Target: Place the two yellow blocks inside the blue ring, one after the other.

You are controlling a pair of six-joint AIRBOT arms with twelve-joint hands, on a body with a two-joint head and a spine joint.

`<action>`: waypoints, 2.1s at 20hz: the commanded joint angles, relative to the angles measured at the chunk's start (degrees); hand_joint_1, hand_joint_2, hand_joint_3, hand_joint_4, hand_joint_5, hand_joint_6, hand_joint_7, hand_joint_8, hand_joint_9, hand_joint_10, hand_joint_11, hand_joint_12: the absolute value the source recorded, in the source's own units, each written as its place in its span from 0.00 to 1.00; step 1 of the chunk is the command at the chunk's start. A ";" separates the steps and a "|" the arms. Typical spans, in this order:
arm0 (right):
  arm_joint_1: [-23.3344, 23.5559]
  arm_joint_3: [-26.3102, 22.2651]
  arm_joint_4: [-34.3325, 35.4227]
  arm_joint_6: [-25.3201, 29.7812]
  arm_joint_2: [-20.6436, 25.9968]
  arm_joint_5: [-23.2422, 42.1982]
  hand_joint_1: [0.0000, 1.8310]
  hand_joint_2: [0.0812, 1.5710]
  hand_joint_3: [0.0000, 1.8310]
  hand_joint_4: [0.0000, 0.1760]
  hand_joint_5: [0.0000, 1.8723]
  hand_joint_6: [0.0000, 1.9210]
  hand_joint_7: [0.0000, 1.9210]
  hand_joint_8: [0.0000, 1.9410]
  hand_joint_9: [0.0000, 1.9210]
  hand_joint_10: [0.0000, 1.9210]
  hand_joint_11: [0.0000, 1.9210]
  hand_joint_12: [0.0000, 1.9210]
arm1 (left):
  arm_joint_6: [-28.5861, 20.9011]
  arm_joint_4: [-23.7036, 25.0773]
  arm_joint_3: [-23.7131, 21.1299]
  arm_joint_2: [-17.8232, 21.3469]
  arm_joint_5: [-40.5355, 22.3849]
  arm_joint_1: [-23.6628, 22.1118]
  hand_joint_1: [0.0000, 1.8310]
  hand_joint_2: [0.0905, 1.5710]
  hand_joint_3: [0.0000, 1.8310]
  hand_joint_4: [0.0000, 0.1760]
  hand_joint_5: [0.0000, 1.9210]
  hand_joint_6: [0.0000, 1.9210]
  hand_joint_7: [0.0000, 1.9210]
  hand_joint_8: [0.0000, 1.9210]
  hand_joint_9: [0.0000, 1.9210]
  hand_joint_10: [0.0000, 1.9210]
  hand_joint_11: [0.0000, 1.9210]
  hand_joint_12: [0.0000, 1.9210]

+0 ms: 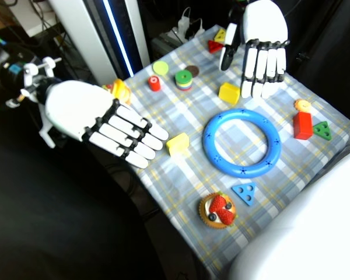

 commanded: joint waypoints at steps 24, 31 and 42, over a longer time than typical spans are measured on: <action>-0.05 0.54 -0.37 1.02 -0.56 6.98 0.21 0.80 0.00 0.03 0.00 0.00 0.00 0.00 0.00 0.00 0.00 0.00 | 3.37 -3.13 4.43 -5.40 -1.93 -1.48 0.67 0.74 0.00 0.00 0.43 0.50 0.46 0.75 0.39 0.97 0.17 1.00; -0.04 0.59 -0.30 1.02 -0.56 7.00 0.26 0.80 0.00 0.00 0.00 0.00 0.00 0.00 0.00 0.00 0.00 0.00 | 3.27 -4.38 4.79 -5.64 -5.14 -2.50 0.66 0.76 0.00 0.00 0.42 0.54 0.43 0.79 0.35 1.00 0.15 1.00; -0.04 0.60 -0.07 1.02 -0.56 7.26 0.29 0.80 0.00 0.00 0.00 0.00 0.00 0.00 0.00 0.00 0.01 0.00 | 1.88 -4.49 5.22 -6.42 -7.94 -3.85 0.67 0.74 0.00 0.00 0.42 0.63 0.44 0.69 0.36 0.99 0.18 1.00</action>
